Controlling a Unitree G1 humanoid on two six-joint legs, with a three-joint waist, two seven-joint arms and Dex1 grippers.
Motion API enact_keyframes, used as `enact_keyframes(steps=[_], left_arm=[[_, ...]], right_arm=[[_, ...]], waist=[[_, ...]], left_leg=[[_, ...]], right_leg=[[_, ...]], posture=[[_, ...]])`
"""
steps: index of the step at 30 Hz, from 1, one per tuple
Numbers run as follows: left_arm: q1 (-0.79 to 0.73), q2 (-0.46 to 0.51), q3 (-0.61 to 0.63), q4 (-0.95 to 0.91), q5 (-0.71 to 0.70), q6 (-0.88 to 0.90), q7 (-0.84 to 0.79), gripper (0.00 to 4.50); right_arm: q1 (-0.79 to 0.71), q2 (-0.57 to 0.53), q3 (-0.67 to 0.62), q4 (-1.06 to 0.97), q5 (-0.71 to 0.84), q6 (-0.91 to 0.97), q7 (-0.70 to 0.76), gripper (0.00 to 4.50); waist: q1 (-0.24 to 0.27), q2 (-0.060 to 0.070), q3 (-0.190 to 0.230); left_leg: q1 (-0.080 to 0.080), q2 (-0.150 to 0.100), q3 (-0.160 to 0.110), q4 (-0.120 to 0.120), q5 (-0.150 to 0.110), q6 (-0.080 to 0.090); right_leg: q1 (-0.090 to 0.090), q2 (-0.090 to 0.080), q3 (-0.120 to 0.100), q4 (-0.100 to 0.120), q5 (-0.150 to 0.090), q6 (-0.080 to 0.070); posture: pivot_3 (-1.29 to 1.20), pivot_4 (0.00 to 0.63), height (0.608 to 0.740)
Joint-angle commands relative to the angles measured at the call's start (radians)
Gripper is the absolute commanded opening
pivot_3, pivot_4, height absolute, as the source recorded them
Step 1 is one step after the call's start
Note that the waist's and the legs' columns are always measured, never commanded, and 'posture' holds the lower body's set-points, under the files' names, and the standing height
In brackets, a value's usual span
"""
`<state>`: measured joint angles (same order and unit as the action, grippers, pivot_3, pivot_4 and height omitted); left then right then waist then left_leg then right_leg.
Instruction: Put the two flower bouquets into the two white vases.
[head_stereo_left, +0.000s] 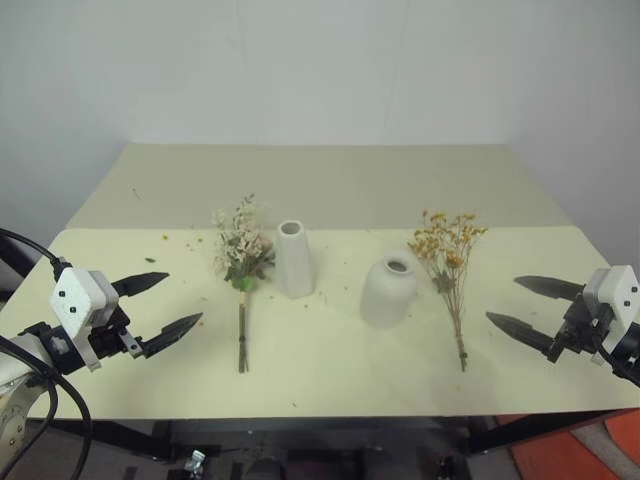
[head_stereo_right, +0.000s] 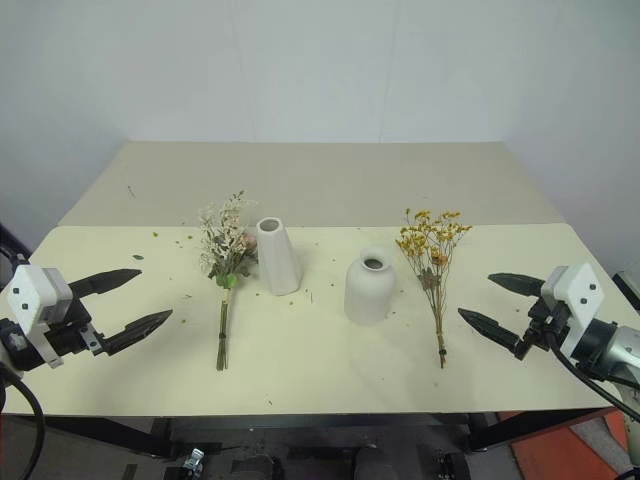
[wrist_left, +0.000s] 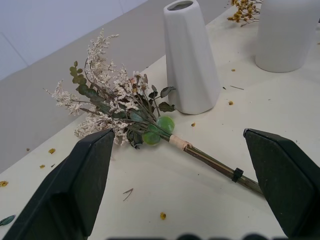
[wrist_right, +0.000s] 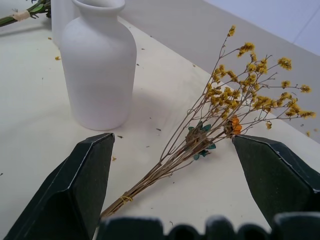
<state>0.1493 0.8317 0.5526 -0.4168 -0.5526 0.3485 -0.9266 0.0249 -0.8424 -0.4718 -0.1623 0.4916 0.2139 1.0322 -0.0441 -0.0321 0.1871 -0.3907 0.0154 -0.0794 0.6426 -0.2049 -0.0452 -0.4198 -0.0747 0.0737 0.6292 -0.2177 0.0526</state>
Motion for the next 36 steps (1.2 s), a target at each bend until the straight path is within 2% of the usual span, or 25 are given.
enact_keyframes(steps=[1,9,14,21,26,31,36], left_arm=[[-0.008,0.004,0.011,-0.012,-0.005,-0.008,0.007,4.50],[-0.009,0.002,0.009,-0.013,-0.004,-0.009,0.012,4.50],[-0.018,0.080,-0.017,-0.056,0.008,0.215,0.119,4.50],[-0.185,0.136,-0.079,-0.075,-0.084,0.554,0.264,4.50],[-0.405,0.177,-0.159,-0.051,-0.218,0.912,0.332,4.50],[-0.628,0.131,-0.233,0.010,-0.254,1.207,0.421,4.50],[-0.788,0.070,-0.371,0.217,-0.296,1.266,0.605,4.50]], right_arm=[[-0.016,-0.014,-0.008,-0.012,0.005,-0.017,0.003,4.47],[-0.026,-0.018,-0.005,-0.005,0.003,-0.021,0.005,4.47],[-0.059,-0.029,-0.008,-0.018,0.013,-0.022,0.010,4.47],[-0.156,-0.040,0.029,-0.026,0.022,-0.022,0.022,4.47],[-0.257,-0.062,0.065,-0.013,0.053,-0.021,0.086,4.47],[-0.322,-0.078,0.100,0.028,0.046,-0.043,0.144,4.47],[-0.362,-0.065,0.135,0.041,0.044,-0.054,0.162,4.47]], waist=[[0.000,0.000,0.000],[0.000,0.000,0.000],[0.000,0.000,0.000],[-0.001,0.000,0.000],[-0.002,0.000,0.001],[-0.002,0.000,0.000],[-0.001,0.000,0.000]], left_leg=[[0.000,0.000,0.000,0.000,0.000,0.000],[0.000,0.000,0.000,0.000,0.000,0.000],[0.000,0.000,0.000,0.000,0.000,0.000],[0.000,0.000,0.000,0.000,0.000,0.000],[0.001,0.000,0.000,0.000,0.000,0.000],[0.000,0.000,-0.001,0.000,0.000,0.000],[0.001,0.000,-0.001,0.000,0.000,0.000]], right_leg=[[0.000,0.000,0.000,0.000,0.000,0.000],[0.000,0.000,0.000,0.000,0.000,0.000],[0.000,0.000,0.000,0.000,0.000,0.001],[0.000,0.000,0.000,0.001,0.003,0.005],[0.000,0.001,0.000,0.001,0.003,0.005],[0.000,0.001,0.000,0.001,0.003,0.005],[0.000,0.001,0.000,0.002,0.003,0.006]], posture=[[0.00,0.150,0.740],[0.00,0.150,0.740],[0.00,0.150,0.740],[0.00,0.150,0.740],[0.00,0.150,0.740],[0.00,0.150,0.740],[0.00,0.150,0.740]])
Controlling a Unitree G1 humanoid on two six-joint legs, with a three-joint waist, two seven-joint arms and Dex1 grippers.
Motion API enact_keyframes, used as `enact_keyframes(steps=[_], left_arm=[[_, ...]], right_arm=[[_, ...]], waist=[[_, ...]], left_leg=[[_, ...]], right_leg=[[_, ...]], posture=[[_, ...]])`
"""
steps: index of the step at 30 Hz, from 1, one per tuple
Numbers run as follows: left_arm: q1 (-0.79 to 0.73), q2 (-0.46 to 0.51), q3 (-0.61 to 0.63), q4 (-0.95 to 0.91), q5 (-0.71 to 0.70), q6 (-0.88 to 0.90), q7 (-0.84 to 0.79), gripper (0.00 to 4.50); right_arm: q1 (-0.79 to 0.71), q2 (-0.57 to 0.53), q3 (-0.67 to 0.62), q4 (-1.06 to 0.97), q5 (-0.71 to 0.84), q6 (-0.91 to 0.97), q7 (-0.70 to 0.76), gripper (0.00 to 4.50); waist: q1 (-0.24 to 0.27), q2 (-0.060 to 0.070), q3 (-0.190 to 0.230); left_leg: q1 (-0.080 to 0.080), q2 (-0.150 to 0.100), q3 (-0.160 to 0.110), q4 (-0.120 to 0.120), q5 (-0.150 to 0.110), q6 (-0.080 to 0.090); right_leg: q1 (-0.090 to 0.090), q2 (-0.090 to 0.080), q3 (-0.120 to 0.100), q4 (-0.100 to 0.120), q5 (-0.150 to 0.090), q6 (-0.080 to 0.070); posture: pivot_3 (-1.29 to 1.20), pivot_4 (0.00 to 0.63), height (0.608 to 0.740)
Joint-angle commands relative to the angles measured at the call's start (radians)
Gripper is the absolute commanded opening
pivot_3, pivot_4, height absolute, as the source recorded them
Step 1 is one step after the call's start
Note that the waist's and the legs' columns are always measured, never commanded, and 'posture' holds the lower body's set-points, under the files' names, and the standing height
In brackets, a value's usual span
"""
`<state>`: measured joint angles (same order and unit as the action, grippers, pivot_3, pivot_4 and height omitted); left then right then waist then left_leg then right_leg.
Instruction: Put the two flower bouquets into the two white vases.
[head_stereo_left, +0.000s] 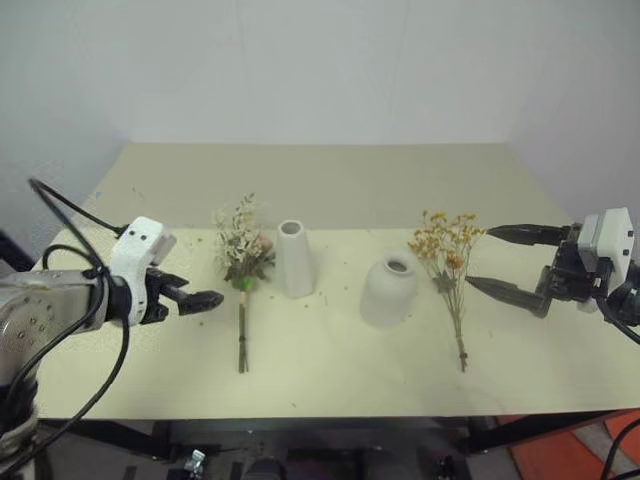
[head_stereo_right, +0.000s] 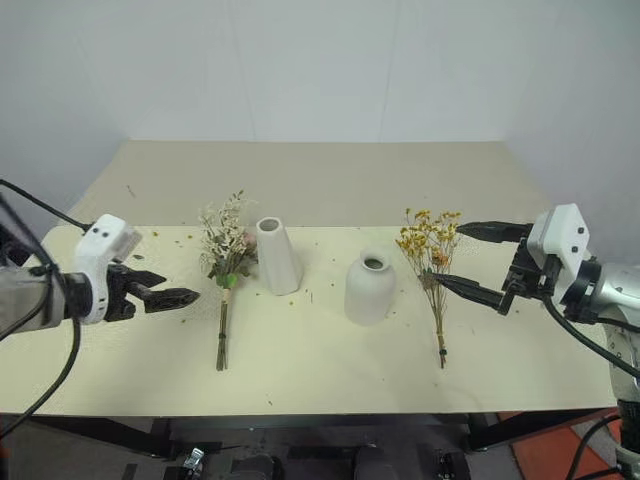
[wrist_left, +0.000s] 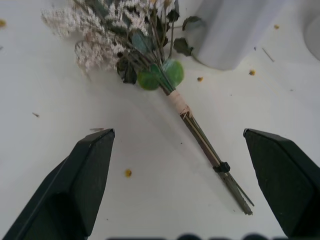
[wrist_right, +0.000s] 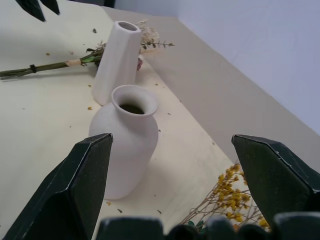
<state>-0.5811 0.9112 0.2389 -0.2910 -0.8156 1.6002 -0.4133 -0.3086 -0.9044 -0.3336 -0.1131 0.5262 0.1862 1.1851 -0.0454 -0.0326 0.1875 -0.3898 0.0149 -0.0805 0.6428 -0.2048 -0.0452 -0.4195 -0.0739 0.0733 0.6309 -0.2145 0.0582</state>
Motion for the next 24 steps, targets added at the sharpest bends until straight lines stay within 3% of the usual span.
enact_keyframes(steps=[1,13,24], left_arm=[[-0.086,-0.014,-0.079,0.133,-0.050,0.014,0.122,4.50],[-0.379,-0.070,-0.376,0.516,-0.151,0.014,0.300,4.50],[-0.565,-0.094,-0.582,0.715,-0.246,0.014,0.327,4.50]], right_arm=[[-0.033,-0.002,0.001,-0.007,0.010,-0.029,0.010,4.47],[-0.007,0.037,0.003,-0.058,0.017,-0.038,-0.015,4.47],[0.060,0.085,0.000,-0.117,0.017,-0.052,-0.070,4.47]], waist=[[-0.002,0.000,0.000],[0.002,0.000,0.000],[0.000,-0.001,0.000]], left_leg=[[0.000,0.000,0.000,0.000,0.000,0.000],[-0.002,-0.001,0.000,0.000,0.000,0.000],[-0.002,-0.001,-0.001,0.000,0.000,0.000]], right_leg=[[0.000,0.000,0.000,0.000,0.000,0.000],[-0.001,0.000,0.000,0.000,0.000,0.000],[-0.002,-0.001,0.000,0.000,0.000,0.000]], posture=[[0.00,0.150,0.740],[0.00,0.150,0.740],[0.00,0.150,0.740]])
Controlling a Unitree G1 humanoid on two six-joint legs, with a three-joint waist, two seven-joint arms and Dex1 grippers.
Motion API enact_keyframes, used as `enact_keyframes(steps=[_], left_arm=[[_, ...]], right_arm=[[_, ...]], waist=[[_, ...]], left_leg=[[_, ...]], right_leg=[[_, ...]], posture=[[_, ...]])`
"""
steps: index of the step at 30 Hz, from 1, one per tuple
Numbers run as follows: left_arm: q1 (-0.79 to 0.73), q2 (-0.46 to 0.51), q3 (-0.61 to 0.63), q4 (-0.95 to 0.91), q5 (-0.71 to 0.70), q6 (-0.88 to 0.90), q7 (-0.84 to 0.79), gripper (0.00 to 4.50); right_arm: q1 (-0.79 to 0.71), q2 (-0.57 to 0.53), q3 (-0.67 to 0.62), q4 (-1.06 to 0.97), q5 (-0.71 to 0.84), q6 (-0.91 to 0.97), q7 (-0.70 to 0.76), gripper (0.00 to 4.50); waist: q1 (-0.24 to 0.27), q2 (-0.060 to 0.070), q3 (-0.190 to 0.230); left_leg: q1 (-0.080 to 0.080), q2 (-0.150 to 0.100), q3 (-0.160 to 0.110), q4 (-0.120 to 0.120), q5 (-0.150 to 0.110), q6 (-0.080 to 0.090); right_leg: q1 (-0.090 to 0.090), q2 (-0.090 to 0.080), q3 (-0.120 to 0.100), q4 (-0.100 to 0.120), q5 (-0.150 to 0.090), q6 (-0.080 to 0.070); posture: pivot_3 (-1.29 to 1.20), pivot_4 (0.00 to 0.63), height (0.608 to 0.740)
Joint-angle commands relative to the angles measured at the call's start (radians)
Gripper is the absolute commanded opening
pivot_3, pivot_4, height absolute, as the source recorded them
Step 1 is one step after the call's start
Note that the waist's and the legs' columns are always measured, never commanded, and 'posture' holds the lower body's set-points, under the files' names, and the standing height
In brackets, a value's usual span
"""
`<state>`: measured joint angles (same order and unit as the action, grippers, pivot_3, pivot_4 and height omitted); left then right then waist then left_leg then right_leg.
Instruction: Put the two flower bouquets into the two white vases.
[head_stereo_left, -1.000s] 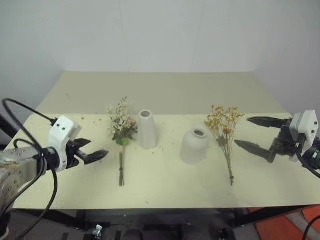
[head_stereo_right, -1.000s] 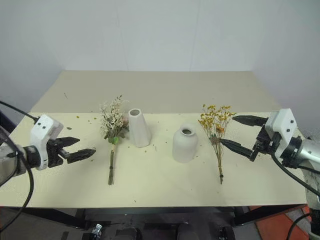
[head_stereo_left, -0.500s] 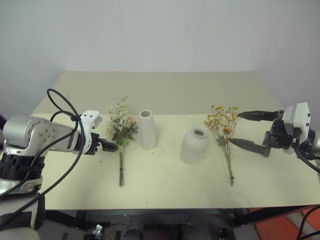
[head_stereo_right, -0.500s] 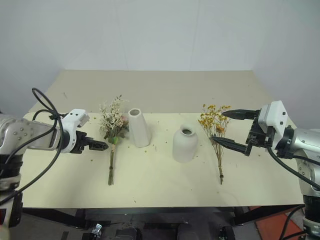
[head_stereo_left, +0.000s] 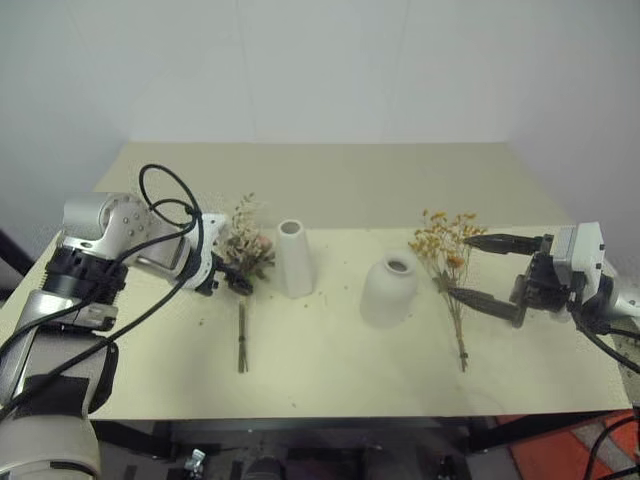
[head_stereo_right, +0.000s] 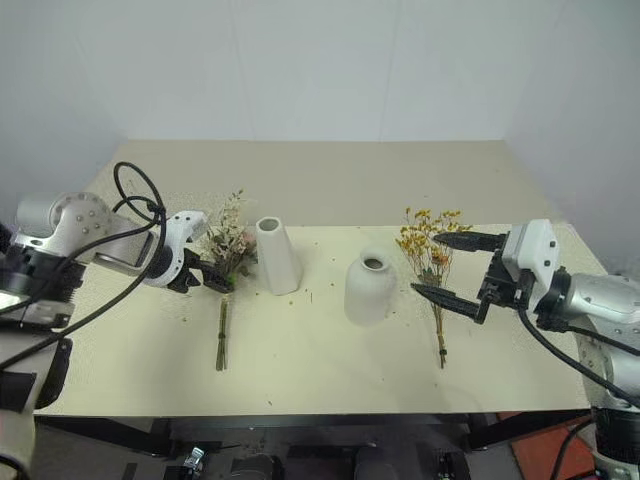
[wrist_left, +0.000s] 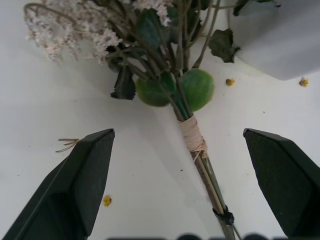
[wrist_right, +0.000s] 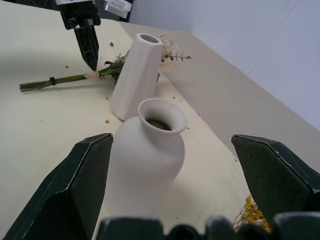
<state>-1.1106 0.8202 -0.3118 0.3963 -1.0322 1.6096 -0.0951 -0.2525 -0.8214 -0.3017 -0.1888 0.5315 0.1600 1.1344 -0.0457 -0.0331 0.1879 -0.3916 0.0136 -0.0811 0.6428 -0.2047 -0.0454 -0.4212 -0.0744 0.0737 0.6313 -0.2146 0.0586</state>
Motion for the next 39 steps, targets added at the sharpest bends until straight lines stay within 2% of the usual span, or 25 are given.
enact_keyframes(steps=[1,4,7,19,24,30,32,36,39], left_arm=[[-0.043,-0.009,-0.041,0.041,-0.036,0.005,0.012,4.50],[-0.053,-0.018,-0.068,0.060,-0.052,0.005,0.016,4.50],[-0.043,-0.031,-0.079,0.073,-0.053,0.005,0.023,3.95],[-0.018,-0.132,0.001,0.161,0.035,0.005,0.073,0.24],[-0.022,-0.115,0.089,0.149,0.108,0.005,0.106,0.13],[-0.014,-0.070,0.287,0.073,0.281,-0.059,0.144,0.13],[0.011,-0.059,0.336,-0.001,0.313,-0.152,0.111,0.13],[0.092,-0.087,0.471,-0.194,0.327,-0.459,-0.038,0.13],[0.142,-0.104,0.502,-0.272,0.342,-0.608,-0.153,0.13]], right_arm=[[0.008,0.004,-0.032,-0.044,0.012,-0.026,-0.023,4.47],[0.018,0.008,-0.034,-0.052,0.012,-0.028,-0.032,4.47],[0.026,0.009,-0.035,-0.058,0.015,-0.028,-0.038,4.50],[0.019,0.009,-0.027,-0.060,0.019,-0.027,-0.047,4.50],[0.024,0.008,-0.031,-0.059,0.020,-0.028,-0.044,4.50],[0.026,0.003,-0.036,-0.054,0.021,-0.029,-0.038,4.50],[0.019,0.003,-0.033,-0.046,0.019,-0.030,-0.036,4.50],[-0.014,0.007,-0.011,-0.023,0.014,-0.032,-0.033,4.50],[-0.030,0.008,-0.005,-0.010,0.013,-0.033,-0.027,4.50]], waist=[[0.000,0.000,0.000],[0.002,0.000,0.000],[0.000,0.000,0.000],[0.002,0.000,0.000],[0.001,0.000,0.000],[0.000,0.000,0.000],[0.000,0.000,0.000],[0.007,0.000,0.000],[0.011,0.000,0.000]], left_leg=[[0.000,0.000,0.000,0.000,0.000,0.000],[0.000,0.000,0.000,0.000,0.000,0.000],[-0.001,0.000,0.000,0.000,0.000,0.000],[-0.001,-0.001,0.000,0.000,0.000,0.000],[-0.001,-0.001,0.000,0.000,0.000,0.000],[-0.001,0.000,0.000,0.000,0.000,0.000],[-0.001,0.000,0.000,0.000,0.000,0.000],[-0.001,0.000,0.000,0.000,0.001,-0.002],[-0.001,-0.001,0.000,0.000,0.002,-0.003]], right_leg=[[0.000,0.000,0.000,0.000,0.000,0.000],[0.000,0.000,0.000,0.000,0.000,0.000],[0.000,0.000,0.000,-0.001,0.000,0.000],[0.000,0.000,0.000,0.000,0.000,0.000],[0.000,0.000,0.000,0.000,0.000,0.000],[0.000,0.000,0.000,0.000,0.000,0.000],[0.000,0.000,0.000,0.000,0.000,0.000],[0.000,-0.001,0.000,0.000,0.001,0.000],[0.000,-0.001,-0.001,-0.001,0.001,0.000]], posture=[[0.00,0.150,0.740],[0.00,0.150,0.740],[0.00,0.150,0.740],[0.00,0.150,0.740],[0.00,0.150,0.740],[0.00,0.150,0.740],[0.00,0.150,0.740],[0.00,0.150,0.740],[0.00,0.150,0.740]])
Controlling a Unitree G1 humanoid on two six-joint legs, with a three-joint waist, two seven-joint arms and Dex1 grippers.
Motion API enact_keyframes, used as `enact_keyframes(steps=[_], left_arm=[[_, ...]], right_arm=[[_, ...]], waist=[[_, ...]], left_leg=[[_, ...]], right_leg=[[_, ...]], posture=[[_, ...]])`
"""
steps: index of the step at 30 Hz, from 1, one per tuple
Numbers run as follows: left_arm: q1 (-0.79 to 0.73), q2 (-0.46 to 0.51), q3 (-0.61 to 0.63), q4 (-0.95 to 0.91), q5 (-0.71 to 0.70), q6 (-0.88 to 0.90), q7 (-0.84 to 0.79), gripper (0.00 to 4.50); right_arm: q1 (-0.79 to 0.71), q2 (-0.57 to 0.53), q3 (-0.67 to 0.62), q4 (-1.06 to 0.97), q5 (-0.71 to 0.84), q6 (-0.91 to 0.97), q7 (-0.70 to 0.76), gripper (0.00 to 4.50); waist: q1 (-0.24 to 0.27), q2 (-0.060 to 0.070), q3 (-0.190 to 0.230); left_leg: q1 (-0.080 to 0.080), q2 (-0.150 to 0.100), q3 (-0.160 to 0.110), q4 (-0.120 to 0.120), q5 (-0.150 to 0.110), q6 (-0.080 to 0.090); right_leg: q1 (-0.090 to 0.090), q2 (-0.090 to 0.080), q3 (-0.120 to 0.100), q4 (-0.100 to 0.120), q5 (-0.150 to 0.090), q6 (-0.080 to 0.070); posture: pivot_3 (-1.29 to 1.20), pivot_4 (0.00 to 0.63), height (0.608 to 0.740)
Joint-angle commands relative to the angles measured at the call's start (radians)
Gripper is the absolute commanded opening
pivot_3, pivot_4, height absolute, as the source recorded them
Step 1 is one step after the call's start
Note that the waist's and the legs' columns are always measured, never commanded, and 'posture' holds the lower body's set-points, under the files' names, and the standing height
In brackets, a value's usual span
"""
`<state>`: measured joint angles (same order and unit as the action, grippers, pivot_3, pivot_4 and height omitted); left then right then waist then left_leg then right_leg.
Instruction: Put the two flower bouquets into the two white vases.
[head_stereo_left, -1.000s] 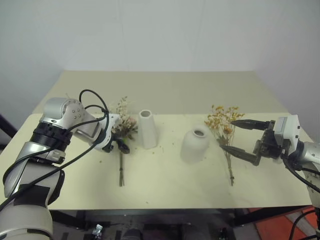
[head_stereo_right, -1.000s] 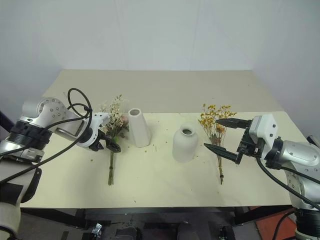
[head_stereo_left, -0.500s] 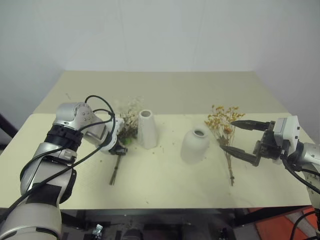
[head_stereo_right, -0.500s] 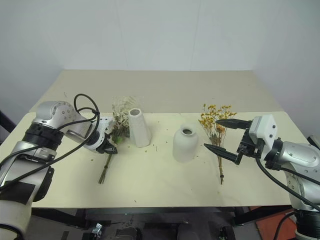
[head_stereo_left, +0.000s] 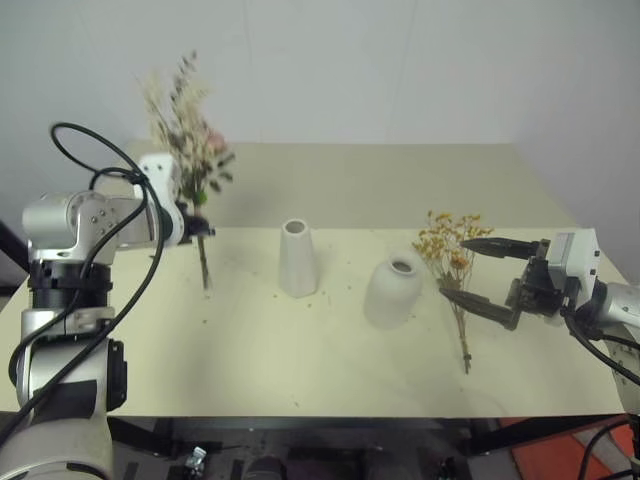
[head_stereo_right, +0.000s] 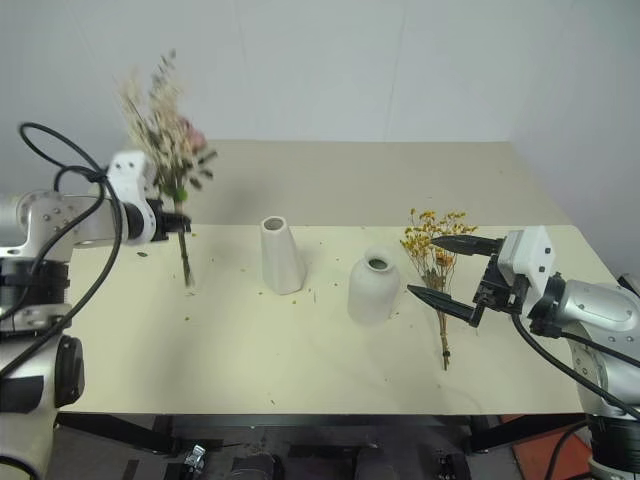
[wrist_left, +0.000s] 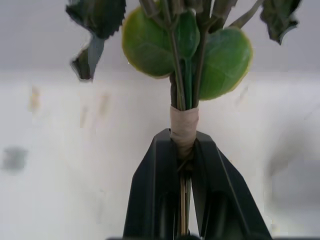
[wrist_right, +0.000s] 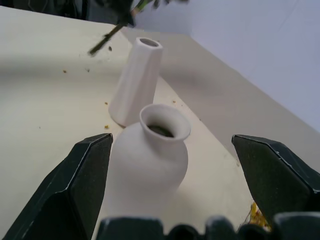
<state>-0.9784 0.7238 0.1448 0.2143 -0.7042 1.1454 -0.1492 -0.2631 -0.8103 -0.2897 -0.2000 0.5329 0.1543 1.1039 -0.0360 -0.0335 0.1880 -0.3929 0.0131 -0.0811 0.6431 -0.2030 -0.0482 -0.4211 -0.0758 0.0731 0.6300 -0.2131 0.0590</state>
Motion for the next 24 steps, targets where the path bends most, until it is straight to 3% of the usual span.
enact_keyframes(steps=[1,11,24], left_arm=[[0.015,-0.010,0.057,-0.099,0.007,-0.183,-0.151,0.13],[0.027,-0.032,0.048,-0.029,0.004,-0.477,-0.647,0.13],[-0.138,-0.053,-0.001,0.185,0.091,-0.583,-0.918,0.13]], right_arm=[[-0.033,-0.004,-0.017,0.006,0.021,-0.004,-0.006,4.50],[-0.149,-0.035,-0.005,0.026,0.129,0.274,-0.075,4.50],[-0.184,-0.034,0.016,0.016,0.108,0.312,-0.100,4.50]], waist=[[0.003,0.000,0.000],[-0.008,0.000,0.000],[-0.009,0.000,0.000]], left_leg=[[0.000,0.000,0.000,0.000,0.000,0.000],[0.000,0.000,0.000,0.000,0.000,0.000],[-0.002,0.000,0.000,0.000,0.000,0.001]], right_leg=[[0.000,0.000,0.000,0.000,0.000,0.000],[0.000,0.000,0.001,0.000,0.000,0.000],[-0.001,0.000,0.000,0.000,0.000,0.001]], posture=[[0.00,0.150,0.740],[0.00,0.150,0.740],[0.00,0.150,0.740]])
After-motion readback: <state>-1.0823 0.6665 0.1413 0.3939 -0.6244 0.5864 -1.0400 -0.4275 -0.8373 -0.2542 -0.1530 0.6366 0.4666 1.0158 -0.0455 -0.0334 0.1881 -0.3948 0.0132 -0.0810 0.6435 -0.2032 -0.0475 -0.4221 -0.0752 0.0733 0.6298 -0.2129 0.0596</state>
